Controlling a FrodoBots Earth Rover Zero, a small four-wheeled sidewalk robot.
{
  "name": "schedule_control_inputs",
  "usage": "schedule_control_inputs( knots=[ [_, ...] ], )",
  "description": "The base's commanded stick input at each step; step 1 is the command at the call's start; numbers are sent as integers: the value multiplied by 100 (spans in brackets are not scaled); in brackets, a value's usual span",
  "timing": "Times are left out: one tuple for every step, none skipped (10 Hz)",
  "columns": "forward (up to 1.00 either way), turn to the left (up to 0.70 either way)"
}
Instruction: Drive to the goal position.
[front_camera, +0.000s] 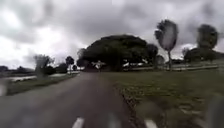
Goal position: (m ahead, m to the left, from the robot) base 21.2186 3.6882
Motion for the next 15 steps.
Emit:
schedule_control_inputs(
  knots=[
    [78, 21],
    [77, 30],
    [76, 38],
    [73, 36],
    [71, 25],
    [69, 13],
    [66, 2],
    [80, 0],
    [100, 0],
    [100, 0],
    [100, 0],
    [96, 0],
    [96, 33],
    [96, 38],
    [96, 22]
  ],
)
